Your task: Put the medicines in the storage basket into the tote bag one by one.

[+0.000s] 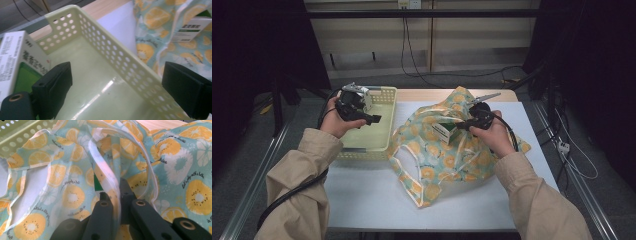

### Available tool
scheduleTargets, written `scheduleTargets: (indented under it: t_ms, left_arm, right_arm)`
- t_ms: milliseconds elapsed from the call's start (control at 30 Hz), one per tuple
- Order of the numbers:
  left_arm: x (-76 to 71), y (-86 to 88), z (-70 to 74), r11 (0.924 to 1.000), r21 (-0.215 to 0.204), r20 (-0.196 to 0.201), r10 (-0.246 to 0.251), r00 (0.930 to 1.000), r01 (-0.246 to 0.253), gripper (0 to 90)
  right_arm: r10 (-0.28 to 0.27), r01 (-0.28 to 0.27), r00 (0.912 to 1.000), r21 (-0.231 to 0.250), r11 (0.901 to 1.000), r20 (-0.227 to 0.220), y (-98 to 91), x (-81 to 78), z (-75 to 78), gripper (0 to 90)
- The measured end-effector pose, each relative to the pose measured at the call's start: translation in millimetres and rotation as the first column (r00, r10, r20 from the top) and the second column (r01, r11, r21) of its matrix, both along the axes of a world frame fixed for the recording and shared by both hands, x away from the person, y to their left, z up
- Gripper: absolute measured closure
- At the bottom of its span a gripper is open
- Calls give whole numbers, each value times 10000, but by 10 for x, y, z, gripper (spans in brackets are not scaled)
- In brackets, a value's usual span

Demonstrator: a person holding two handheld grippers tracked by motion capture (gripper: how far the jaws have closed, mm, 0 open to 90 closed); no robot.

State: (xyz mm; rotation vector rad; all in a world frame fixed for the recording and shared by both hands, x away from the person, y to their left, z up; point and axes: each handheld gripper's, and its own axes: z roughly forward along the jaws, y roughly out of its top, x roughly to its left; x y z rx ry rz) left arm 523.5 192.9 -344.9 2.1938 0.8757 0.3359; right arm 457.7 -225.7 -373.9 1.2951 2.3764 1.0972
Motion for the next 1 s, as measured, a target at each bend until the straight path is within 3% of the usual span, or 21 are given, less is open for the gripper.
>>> scheduleTargets:
  t_ms: [167,267,600,700,1000]
  left_arm:
    - [129,201,-19,9975,339,-48,621,9981,-619,94]
    - [191,307,-41,9955,280,-32,906,9959,-904,97]
    - [343,417,-92,9903,522,222,1276,9916,-1286,107]
    - [393,454,-143,9872,730,111,1415,9899,-1419,107]
    - [561,568,-226,9732,884,311,2103,9771,-2123,108]
  right_arm:
    - [-8,8,10000,54,10000,14,-17,0,4,899]
    - [-7,7,10000,113,9999,-13,-26,4,8,899]
    - [11,-10,10000,194,9998,-46,-27,26,1,900]
    - [19,-17,10000,186,9998,-92,-28,29,0,900]
    - [83,-81,9999,181,9998,-101,-34,38,5,899]
